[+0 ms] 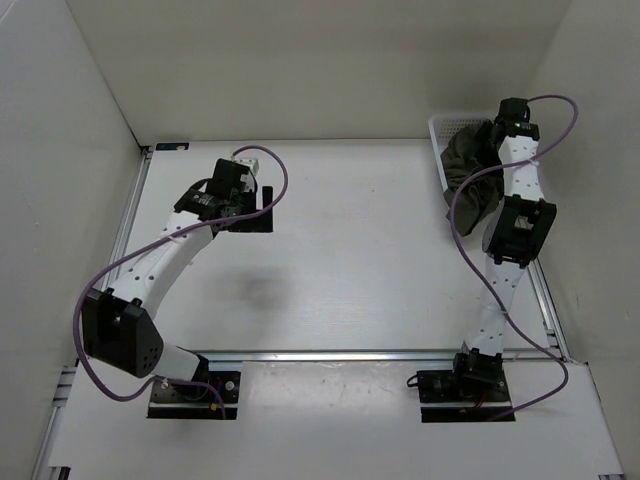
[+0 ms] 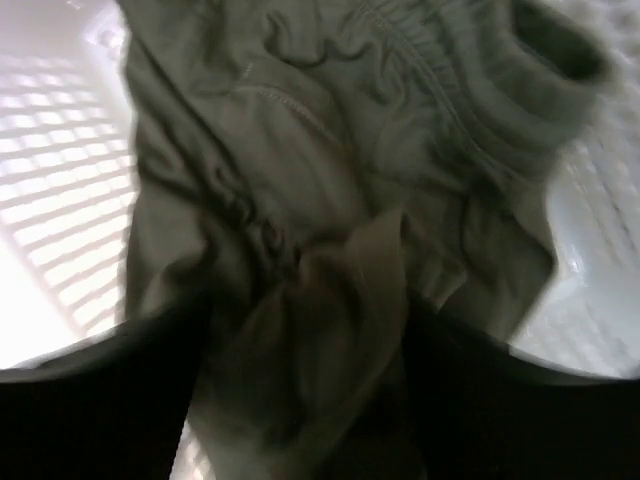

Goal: Fold and stack the shorts
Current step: Grab the shorts from the pile, then move the shorts to the center of the board

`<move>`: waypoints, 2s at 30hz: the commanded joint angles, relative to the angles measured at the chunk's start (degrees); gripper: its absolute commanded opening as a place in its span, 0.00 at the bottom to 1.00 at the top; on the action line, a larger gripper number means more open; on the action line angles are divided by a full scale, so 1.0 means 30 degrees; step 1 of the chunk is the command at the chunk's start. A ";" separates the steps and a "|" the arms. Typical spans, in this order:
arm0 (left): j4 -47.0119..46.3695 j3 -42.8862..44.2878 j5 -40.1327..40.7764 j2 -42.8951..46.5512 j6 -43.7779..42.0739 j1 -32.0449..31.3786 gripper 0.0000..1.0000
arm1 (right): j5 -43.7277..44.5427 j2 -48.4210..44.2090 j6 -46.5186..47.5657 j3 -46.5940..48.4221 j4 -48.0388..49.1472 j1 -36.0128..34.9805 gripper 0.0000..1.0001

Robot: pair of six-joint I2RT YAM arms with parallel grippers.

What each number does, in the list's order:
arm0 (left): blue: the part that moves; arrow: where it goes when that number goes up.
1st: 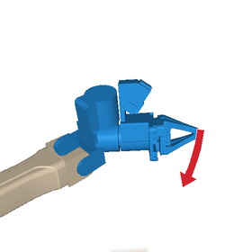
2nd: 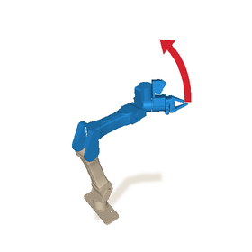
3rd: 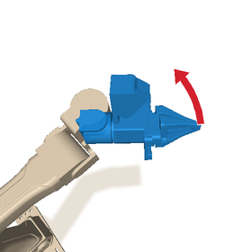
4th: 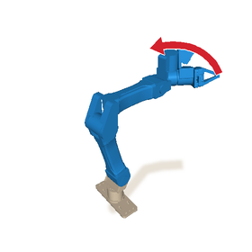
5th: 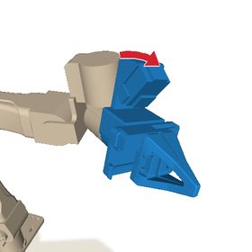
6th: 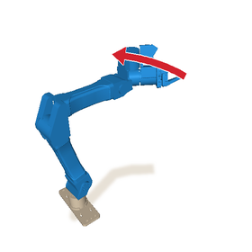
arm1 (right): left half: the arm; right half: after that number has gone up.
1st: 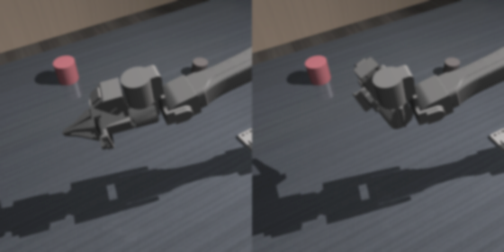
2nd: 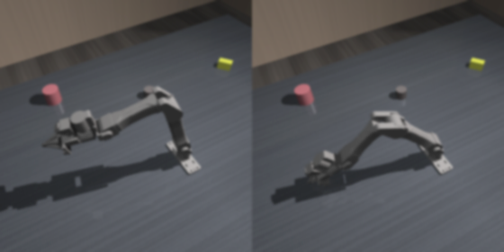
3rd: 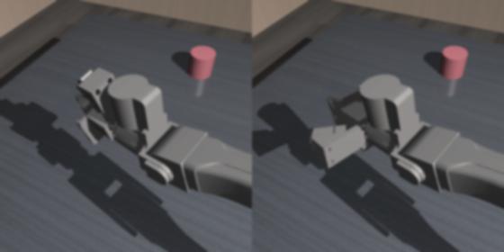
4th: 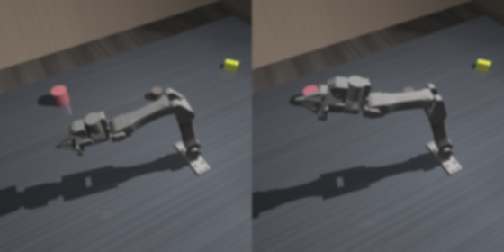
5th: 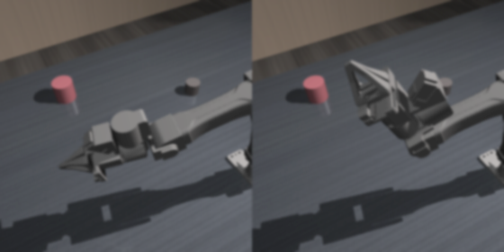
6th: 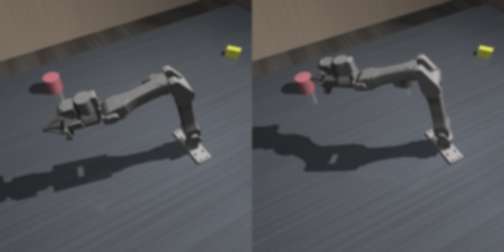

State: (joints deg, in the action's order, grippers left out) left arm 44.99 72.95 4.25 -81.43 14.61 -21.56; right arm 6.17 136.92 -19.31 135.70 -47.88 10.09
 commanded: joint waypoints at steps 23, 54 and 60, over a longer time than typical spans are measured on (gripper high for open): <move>0.2343 0.3044 0.2685 0.2063 0.3974 0.0127 1.00 | -0.6040 -1.4021 0.1925 0.0065 0.1457 -0.3124 0.00; -0.0670 -0.5097 -0.4757 0.2450 0.7698 -0.1364 0.94 | -0.2380 -2.1588 -0.4341 -2.3608 0.2450 -1.6572 0.77; -0.1548 -0.5273 -0.4757 -0.1389 0.7493 -0.2305 0.85 | -0.2996 -1.9366 -0.5516 -2.4403 0.5292 -1.7864 0.78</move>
State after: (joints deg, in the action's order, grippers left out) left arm 43.79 57.36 -9.19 -83.35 36.60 -28.23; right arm -0.84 77.41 -32.97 61.89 -39.92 -43.00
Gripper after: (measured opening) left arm 0.869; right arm 0.783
